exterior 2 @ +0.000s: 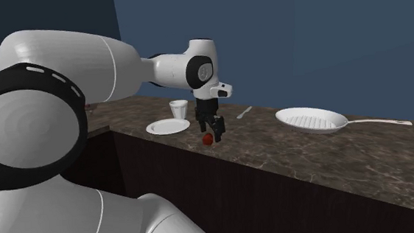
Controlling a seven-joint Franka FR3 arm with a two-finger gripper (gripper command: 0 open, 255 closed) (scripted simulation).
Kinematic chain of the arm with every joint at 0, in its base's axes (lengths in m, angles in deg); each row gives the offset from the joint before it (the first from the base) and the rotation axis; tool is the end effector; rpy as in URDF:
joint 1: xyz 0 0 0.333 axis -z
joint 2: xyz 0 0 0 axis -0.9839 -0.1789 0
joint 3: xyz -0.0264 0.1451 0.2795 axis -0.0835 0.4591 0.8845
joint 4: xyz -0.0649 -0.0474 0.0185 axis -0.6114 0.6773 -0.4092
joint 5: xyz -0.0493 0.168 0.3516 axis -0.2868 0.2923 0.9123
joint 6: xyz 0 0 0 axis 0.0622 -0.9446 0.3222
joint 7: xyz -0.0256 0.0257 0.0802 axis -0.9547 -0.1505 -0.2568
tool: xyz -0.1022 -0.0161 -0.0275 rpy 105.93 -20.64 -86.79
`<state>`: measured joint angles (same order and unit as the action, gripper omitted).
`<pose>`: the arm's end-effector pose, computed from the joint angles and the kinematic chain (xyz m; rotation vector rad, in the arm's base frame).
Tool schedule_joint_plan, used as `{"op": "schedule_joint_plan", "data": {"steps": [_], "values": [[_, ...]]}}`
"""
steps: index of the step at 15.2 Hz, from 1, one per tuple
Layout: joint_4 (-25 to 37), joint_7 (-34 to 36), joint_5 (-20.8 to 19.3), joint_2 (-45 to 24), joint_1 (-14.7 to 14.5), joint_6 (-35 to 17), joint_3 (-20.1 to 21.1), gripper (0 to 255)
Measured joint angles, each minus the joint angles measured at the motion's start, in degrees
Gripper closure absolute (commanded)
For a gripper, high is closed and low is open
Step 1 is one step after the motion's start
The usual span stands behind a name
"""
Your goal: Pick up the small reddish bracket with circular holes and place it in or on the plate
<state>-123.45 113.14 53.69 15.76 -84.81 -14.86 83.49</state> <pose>0.2903 0.2060 0.5523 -3.0426 0.1555 -0.1614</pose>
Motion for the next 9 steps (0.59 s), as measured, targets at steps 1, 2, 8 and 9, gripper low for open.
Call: {"op": "schedule_joint_plan", "data": {"steps": [1, 2, 8, 9], "values": [[-0.48, -0.03, 0.10, -0.18, 0.00, -0.67, 0.19, 0], [-0.75, 0.00, 0.19, -0.22, -0.03, -1.00, 0.31, 0], [-0.98, 0.02, 0.26, -0.24, -0.05, -1.27, 0.41, 0], [-0.98, 0.02, 0.26, -0.24, -0.05, -1.27, 0.41, 255]]}}
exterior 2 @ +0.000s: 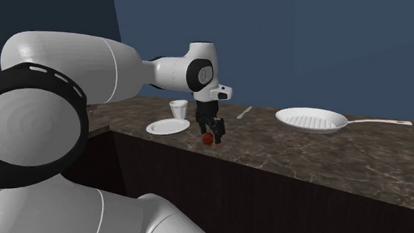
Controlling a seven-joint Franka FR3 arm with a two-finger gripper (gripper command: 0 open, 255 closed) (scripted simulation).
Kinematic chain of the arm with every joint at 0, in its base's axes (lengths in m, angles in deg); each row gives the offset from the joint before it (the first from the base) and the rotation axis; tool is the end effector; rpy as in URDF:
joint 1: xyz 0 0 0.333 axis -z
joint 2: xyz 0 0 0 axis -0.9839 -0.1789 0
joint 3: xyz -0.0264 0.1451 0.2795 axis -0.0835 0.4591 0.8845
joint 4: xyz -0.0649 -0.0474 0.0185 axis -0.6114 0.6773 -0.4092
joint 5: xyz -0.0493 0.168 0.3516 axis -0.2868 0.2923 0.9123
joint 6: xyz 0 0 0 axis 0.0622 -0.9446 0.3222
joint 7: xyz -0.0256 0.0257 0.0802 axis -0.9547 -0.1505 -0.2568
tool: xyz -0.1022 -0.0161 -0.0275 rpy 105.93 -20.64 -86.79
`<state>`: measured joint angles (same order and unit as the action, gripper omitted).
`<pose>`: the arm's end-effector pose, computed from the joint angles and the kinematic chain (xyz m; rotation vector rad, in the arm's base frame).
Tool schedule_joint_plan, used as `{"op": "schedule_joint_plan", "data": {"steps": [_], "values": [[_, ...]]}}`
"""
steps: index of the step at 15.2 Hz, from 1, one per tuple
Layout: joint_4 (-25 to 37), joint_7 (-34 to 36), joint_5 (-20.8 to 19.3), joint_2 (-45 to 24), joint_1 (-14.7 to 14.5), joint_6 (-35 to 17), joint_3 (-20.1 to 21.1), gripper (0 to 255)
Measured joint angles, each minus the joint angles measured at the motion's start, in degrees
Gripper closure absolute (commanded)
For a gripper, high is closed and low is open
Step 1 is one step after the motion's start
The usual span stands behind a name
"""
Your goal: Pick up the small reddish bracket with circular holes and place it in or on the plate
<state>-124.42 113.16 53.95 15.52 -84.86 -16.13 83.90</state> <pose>0.2916 0.2075 0.5444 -3.0423 0.1560 -0.1621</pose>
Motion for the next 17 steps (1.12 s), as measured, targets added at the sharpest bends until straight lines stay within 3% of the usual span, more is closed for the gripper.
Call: {"op": "schedule_joint_plan", "data": {"steps": [10, 17], "values": [[0.13, -0.02, 0.02, 0.16, -0.03, -0.11, -0.05, 255], [4.84, 0.46, -0.94, -0.52, 0.44, 4.29, -0.88, 255]]}}
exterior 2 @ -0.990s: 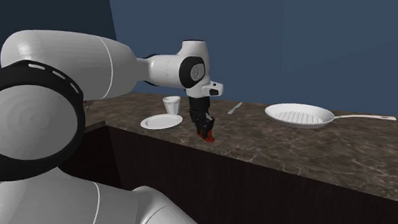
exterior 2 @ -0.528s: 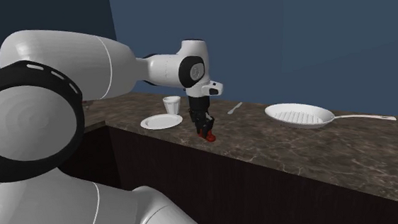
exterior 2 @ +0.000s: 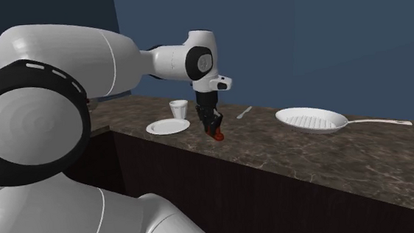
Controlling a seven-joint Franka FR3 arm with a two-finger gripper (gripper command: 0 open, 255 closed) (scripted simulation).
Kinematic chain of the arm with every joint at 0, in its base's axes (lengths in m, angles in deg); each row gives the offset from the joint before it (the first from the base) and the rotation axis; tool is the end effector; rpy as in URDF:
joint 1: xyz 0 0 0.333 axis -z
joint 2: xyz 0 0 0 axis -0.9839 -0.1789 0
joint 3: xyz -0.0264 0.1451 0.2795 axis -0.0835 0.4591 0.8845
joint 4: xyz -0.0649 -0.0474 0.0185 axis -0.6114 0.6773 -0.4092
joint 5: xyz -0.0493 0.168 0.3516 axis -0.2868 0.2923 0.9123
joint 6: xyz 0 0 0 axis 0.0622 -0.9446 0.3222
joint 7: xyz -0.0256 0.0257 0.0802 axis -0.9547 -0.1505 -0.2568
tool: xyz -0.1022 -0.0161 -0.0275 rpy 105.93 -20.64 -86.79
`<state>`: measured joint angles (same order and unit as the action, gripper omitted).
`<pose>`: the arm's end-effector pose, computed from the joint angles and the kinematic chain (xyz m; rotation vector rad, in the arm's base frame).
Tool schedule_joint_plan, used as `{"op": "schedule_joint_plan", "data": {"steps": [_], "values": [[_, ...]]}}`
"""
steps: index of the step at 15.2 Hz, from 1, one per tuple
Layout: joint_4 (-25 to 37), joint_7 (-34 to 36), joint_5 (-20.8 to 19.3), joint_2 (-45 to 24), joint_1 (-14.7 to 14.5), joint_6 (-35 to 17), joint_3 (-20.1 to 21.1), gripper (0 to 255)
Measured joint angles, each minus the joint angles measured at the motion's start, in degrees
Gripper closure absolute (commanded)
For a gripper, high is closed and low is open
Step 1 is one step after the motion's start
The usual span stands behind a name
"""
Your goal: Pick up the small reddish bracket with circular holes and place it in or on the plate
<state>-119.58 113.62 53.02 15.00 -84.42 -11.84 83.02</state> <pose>0.2916 0.2080 0.5760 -3.0420 0.1561 -0.1626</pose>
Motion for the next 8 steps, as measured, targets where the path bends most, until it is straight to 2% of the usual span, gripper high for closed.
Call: {"op": "schedule_joint_plan", "data": {"steps": [8], "values": [[7.17, 0.56, -1.20, -1.47, 0.65, 5.73, -1.08, 255]]}}
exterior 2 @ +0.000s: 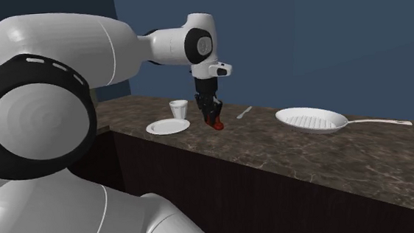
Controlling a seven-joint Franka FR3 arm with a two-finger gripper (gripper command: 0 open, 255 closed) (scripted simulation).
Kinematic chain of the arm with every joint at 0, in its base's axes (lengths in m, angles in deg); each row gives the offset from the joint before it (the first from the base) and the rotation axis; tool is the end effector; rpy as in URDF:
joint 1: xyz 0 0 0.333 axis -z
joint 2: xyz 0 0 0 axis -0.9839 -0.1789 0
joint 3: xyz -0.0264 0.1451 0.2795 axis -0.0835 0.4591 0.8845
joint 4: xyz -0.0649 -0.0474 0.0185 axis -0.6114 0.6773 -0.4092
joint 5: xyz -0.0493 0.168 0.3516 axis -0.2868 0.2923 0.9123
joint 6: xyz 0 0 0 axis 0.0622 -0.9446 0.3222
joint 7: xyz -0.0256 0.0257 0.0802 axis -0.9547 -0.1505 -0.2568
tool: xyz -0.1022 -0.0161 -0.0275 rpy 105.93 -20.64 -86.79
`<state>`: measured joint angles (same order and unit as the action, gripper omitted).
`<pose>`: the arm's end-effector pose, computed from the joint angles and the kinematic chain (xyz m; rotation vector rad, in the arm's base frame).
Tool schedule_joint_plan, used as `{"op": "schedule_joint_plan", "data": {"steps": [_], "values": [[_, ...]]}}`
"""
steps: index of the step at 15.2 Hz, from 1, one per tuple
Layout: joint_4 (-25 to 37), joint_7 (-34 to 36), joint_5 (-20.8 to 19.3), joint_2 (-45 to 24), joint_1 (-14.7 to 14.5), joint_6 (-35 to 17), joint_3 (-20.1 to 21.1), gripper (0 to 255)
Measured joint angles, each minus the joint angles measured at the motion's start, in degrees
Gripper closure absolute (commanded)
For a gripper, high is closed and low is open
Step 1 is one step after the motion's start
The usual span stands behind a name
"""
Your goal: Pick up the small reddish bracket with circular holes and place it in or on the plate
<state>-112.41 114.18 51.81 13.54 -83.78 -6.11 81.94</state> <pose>0.2921 0.2077 0.6194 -3.0421 0.1558 -0.1626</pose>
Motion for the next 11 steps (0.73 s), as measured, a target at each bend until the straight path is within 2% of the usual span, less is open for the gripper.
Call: {"op": "schedule_joint_plan", "data": {"steps": [3, 11], "values": [[2.19, 0.89, 0.00, -0.72, 0.03, 1.32, 0.48, 255], [10.54, 11.35, 1.43, -8.51, 0.29, -0.44, 11.00, 255]]}}
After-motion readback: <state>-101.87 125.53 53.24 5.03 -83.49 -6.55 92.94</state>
